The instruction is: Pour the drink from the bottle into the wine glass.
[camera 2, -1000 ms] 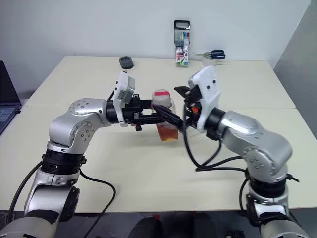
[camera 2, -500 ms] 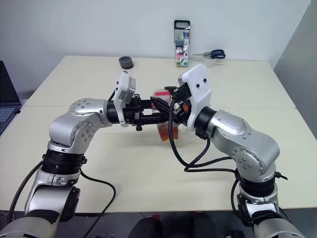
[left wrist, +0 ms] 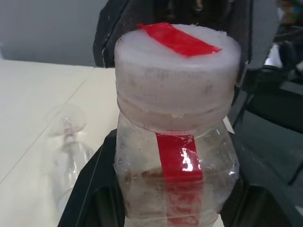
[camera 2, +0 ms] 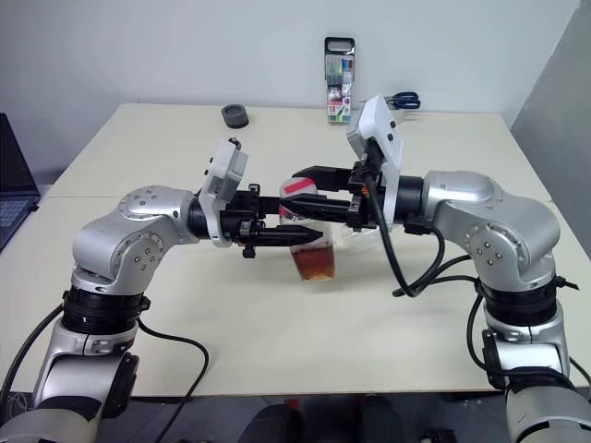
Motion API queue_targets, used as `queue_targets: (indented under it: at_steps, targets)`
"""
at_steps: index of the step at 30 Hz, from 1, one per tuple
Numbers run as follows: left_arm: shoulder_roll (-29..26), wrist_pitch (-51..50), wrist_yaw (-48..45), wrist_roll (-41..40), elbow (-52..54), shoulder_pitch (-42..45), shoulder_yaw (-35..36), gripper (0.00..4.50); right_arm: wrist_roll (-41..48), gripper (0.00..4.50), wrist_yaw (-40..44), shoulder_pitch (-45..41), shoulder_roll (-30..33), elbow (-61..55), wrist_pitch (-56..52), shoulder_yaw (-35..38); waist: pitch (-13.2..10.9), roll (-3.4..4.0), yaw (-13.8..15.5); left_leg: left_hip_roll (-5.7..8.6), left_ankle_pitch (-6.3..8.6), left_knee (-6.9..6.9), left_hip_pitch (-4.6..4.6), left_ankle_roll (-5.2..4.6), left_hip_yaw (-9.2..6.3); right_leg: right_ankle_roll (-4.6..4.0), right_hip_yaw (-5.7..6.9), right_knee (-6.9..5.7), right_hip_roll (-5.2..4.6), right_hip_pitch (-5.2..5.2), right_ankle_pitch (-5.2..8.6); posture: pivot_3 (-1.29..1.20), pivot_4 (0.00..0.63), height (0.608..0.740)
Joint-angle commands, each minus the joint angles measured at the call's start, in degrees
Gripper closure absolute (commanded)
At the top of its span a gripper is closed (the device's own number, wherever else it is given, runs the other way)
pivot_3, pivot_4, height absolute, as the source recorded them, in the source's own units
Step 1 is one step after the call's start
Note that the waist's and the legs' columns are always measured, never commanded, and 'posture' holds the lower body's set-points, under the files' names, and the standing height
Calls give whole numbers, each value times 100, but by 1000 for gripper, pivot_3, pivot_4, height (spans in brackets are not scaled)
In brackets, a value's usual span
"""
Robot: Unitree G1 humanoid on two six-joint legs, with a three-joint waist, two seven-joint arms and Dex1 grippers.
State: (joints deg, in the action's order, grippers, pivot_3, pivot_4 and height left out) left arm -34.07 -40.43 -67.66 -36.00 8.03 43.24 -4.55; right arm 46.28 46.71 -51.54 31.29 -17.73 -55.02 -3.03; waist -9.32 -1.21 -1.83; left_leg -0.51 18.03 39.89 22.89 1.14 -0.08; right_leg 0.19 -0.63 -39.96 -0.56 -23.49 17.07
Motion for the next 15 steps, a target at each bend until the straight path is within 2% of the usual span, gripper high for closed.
queue_targets:
  at_steps: [1, 2, 6, 10, 15]
  targets:
    - [43, -167, -342, -438, 472, 292, -71, 2435, -212, 2677, 278, -251, 119, 307, 332, 43, 0, 0, 1, 0, 0, 1, 0, 0, -1, 0, 1, -1, 0, 0, 0, 0, 150, 740]
    - [31, -179, -328, -412, 410, 311, -37, 2435, -180, 2677, 285, -213, 176, 301, 286, 109, 0, 0, 5, 0, 0, 1, 0, 0, -2, 0, 1, 0, 0, 0, 0, 0, 150, 740]
    - [-80, -122, -262, -245, 272, 223, 41, 2435, 224, 1393, 80, 267, 542, -224, -123, 594, 0, 0, 23, 0, -1, 1, 5, 2, -2, 0, 2, 4, -4, 0, 0, 0, 150, 740]
    - [-94, -40, -40, -122, 129, 128, 142, 2435, 791, 57, -563, 839, 741, -1057, -604, 1139, 0, -1, 33, 1, -1, 4, 9, 2, -1, 0, 4, 6, -9, 0, 0, 0, 150, 740]
    - [-17, 50, 205, 2, 7, 82, 159, 2435, 1087, 24, -1788, 1179, 441, -1846, -813, 1378, 0, 0, -9, -1, -1, 0, 0, 1, -1, 0, 1, -3, -5, 0, 0, 0, 150, 740]
